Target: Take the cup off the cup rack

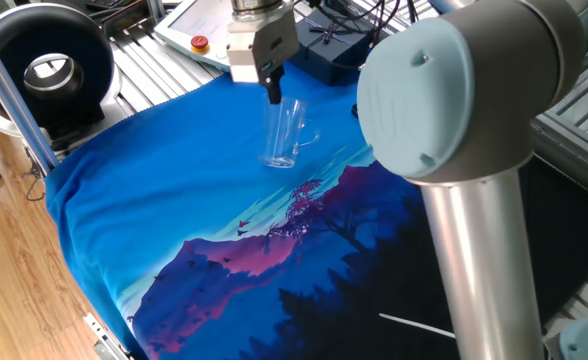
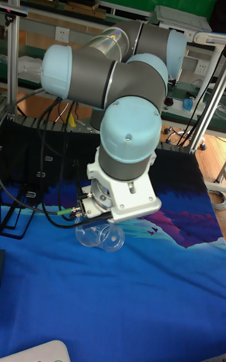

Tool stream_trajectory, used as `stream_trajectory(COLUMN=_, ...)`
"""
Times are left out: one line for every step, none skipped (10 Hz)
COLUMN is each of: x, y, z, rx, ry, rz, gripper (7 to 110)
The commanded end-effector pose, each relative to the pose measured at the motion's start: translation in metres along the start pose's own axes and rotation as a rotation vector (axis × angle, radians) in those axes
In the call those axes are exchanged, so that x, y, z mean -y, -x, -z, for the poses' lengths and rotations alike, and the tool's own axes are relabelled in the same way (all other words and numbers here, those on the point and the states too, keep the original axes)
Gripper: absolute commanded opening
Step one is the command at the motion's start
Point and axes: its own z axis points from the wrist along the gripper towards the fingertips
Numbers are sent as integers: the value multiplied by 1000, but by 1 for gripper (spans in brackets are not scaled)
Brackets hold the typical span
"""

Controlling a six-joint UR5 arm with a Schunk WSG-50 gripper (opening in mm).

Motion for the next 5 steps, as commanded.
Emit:
stream_trajectory(x=-2, y=1, z=-3, rx=18, ry=-32, rz=-23, gripper=7)
stream_trajectory(x=18, y=-3, z=1, rx=9, ry=-117, rz=-40, gripper=7)
stream_trajectory(x=21, y=-8, z=4, rx=2, ry=-134, rz=-47, gripper=7)
stream_trajectory(x=17, y=-10, z=8, rx=6, ry=-126, rz=-52, gripper=7)
stream_trajectory(x=12, y=-11, z=9, rx=13, ry=-113, rz=-55, gripper=7)
